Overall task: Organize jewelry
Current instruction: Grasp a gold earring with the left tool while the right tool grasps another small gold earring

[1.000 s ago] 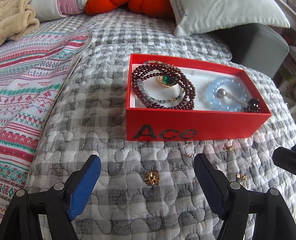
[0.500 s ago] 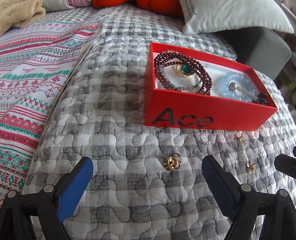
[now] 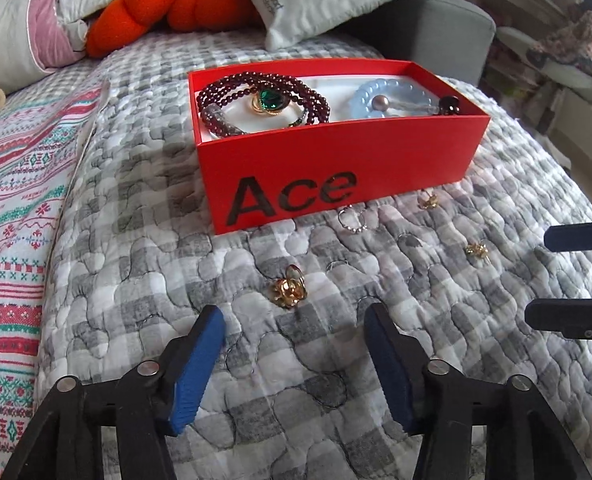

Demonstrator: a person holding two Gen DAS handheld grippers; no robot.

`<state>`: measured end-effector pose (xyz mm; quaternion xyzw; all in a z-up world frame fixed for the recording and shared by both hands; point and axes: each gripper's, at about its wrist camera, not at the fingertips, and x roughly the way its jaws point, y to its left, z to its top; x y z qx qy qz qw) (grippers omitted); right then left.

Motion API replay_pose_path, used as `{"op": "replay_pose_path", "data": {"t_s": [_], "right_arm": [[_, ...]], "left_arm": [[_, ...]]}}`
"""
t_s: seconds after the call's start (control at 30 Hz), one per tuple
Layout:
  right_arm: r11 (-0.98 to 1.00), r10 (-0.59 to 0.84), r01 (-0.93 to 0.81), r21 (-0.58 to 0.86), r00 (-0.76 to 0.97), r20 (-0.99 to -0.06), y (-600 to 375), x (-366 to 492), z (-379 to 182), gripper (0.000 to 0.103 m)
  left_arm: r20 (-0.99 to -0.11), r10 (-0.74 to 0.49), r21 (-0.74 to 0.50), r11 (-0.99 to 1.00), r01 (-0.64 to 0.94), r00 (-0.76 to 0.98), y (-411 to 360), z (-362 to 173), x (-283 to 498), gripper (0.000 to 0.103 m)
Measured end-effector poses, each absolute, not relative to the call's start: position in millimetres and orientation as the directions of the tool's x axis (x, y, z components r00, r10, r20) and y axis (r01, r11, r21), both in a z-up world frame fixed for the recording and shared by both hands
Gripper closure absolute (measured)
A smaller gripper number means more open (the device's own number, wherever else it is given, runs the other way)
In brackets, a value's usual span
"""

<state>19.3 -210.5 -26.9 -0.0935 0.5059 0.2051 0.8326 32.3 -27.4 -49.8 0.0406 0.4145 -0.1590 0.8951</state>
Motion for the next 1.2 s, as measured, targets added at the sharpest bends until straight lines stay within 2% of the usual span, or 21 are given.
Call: {"op": "replay_pose_path", "data": {"t_s": [0.17, 0.3, 0.4, 0.57, 0.97, 1.0, 1.2], "right_arm": [[0.898, 0.287, -0.430, 0.088, 0.424, -0.859, -220.7, 24.1, -30.5, 0.034], [0.901, 0.305, -0.419, 0.111, 0.430, -0.850, -225.1, 28.9, -32.9, 0.034], [0.898, 0.303, -0.428, 0.102, 0.436, -0.847, -221.9, 31.1, -33.5, 0.034], [0.885, 0.289, -0.462, 0.060, 0.443, -0.848, -206.1, 31.6, -37.3, 0.038], [0.889, 0.294, -0.452, 0.072, 0.445, -0.846, -191.9, 44.2, -40.2, 0.073], [0.884, 0.302, -0.461, 0.076, 0.439, -0.846, -190.0, 43.9, -40.2, 0.081], [0.884, 0.317, -0.456, 0.100, 0.428, -0.847, -189.2, 47.1, -41.6, 0.090]], "left_arm": [[-0.759, -0.274, -0.092, 0.943, 0.320, 0.590, -23.2, -48.3, 41.9, 0.069], [-0.767, -0.269, -0.087, 0.943, 0.322, 0.583, -27.8, -49.9, 47.3, 0.077], [-0.776, -0.246, -0.073, 0.950, 0.305, 0.581, -30.5, -49.1, 50.4, 0.092], [-0.787, -0.236, -0.084, 0.957, 0.279, 0.570, -30.0, -47.5, 52.6, 0.092], [-0.783, -0.248, -0.124, 0.961, 0.248, 0.570, -20.5, -39.8, 51.5, 0.092], [-0.783, -0.248, -0.123, 0.961, 0.249, 0.571, -19.9, -39.6, 51.0, 0.092], [-0.786, -0.247, -0.127, 0.962, 0.242, 0.567, -18.0, -39.6, 49.8, 0.092]]}}
